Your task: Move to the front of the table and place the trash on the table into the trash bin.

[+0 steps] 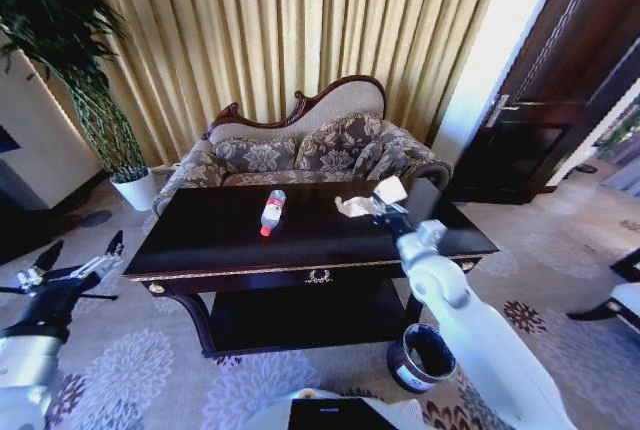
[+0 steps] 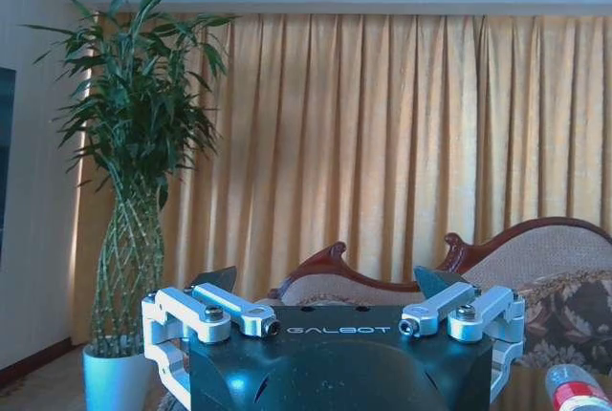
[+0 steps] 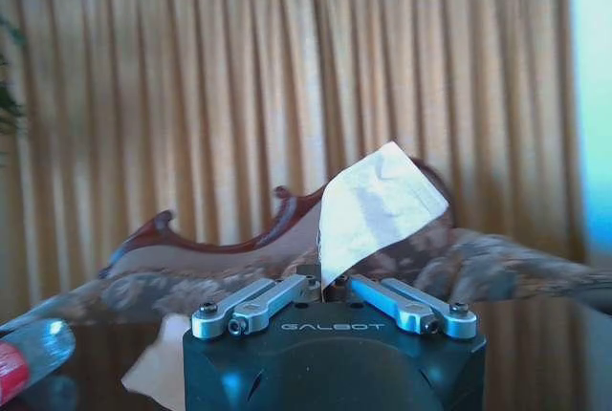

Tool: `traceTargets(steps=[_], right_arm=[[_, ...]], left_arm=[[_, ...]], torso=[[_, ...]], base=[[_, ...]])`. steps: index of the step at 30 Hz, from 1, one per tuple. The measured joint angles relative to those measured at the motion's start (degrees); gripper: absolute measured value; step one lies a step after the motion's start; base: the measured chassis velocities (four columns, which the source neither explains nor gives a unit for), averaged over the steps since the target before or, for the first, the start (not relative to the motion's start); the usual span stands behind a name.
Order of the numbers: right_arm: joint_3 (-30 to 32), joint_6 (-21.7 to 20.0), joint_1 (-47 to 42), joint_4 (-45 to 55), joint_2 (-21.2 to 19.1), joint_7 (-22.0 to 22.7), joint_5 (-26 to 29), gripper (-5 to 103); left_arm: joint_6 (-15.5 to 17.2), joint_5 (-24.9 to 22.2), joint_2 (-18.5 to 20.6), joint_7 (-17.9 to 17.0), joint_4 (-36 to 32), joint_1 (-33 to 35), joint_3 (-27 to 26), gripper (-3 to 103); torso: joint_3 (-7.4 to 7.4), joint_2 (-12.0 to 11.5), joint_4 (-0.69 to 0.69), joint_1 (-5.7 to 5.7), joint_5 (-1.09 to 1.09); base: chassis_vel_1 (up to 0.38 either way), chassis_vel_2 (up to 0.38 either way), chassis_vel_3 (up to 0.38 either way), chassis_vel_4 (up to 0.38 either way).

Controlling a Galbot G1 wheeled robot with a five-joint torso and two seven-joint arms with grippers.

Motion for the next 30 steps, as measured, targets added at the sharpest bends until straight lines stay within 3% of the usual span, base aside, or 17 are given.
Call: traceTargets(steps=[6,14,30], right_arm=[[5.04,0.54,-7.97,5.99,1.29,0.91,-3.48,0],[11.41,-1.05,-17.59,13.33,1.64,0.16,-3.35,0],[12.27,-1.91,-23.78,17.42,3.62,0.21,-4.79,0]], left_arm=[[0.34,-0.91,1.32,0.55,0.0,-0.03,0.06,100],[2.22,-1.62,2.85,1.25,0.2,-0.22,0.0,100],[3.14,-1.55,3.51,1.26,0.0,0.22,-0.46,100]], torso=[[0.0,0.0,0.01,0.0,-0.01],[0.0,0.0,0.0,0.0,-0.01],[0.01,-0.02,0.0,0.03,0.0]], base=[[0.0,0.0,0.0,0.0],[0.0,0.0,0.0,0.0],[0.028,-0.025,-0.032,0.031]])
